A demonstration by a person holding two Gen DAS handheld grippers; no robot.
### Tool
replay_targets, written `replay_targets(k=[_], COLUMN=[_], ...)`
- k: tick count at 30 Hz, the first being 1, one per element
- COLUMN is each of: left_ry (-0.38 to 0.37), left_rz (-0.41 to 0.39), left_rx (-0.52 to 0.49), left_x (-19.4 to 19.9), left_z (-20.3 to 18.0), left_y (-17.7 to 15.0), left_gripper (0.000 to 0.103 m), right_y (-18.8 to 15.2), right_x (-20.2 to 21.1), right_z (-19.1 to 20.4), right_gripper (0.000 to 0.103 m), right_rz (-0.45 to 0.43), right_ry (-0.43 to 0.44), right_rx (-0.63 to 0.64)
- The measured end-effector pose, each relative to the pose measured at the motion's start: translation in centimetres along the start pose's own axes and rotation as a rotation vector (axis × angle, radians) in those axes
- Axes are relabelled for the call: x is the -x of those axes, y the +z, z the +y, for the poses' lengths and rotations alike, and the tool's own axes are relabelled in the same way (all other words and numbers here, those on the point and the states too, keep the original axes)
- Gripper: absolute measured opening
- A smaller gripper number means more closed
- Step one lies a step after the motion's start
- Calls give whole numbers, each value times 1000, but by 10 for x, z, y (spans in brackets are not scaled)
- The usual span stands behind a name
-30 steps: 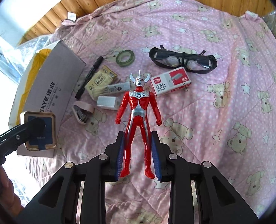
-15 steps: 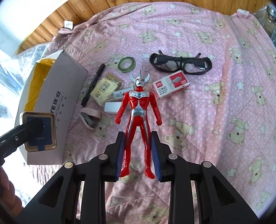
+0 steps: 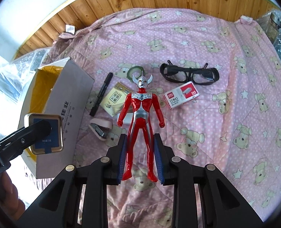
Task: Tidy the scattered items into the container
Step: 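Carry the power bank and red figure over the white box with both grippers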
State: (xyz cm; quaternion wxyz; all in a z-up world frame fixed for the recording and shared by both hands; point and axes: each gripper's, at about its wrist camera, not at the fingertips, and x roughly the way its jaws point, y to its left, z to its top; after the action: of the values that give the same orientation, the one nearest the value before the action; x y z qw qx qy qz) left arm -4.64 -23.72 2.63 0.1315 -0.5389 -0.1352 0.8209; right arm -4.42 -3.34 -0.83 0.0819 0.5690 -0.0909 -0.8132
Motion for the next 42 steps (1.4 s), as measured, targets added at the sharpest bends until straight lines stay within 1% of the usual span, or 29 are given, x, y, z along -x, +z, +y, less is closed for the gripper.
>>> replay_targets(k=[3,7,15,20,32,42], left_ry=[-9,-18,-22,-25,-12,6], left_rz=[-8,-19,-22,-35,-69,-96], left_rx=[-3,13,68,89,121,179], left_x=[5,12,19,26,46,60], left_z=[3,14,37,45,58,78], left_y=[4,5,-1,-1,1,-1], left_gripper=[55,55,55,55,55,55], right_y=[4,8,10,12,19,28], right_x=[7,13,7,8,17,22], right_z=[7,22,48,60,94,134], right_gripper=[28,28,28,28,28,28], right_rz=[-7,-17,-2,-1,-18,-21], right_ry=[-20,-48,-81,-93,-72,-48], right_rx=[1,37,110,146,218,298])
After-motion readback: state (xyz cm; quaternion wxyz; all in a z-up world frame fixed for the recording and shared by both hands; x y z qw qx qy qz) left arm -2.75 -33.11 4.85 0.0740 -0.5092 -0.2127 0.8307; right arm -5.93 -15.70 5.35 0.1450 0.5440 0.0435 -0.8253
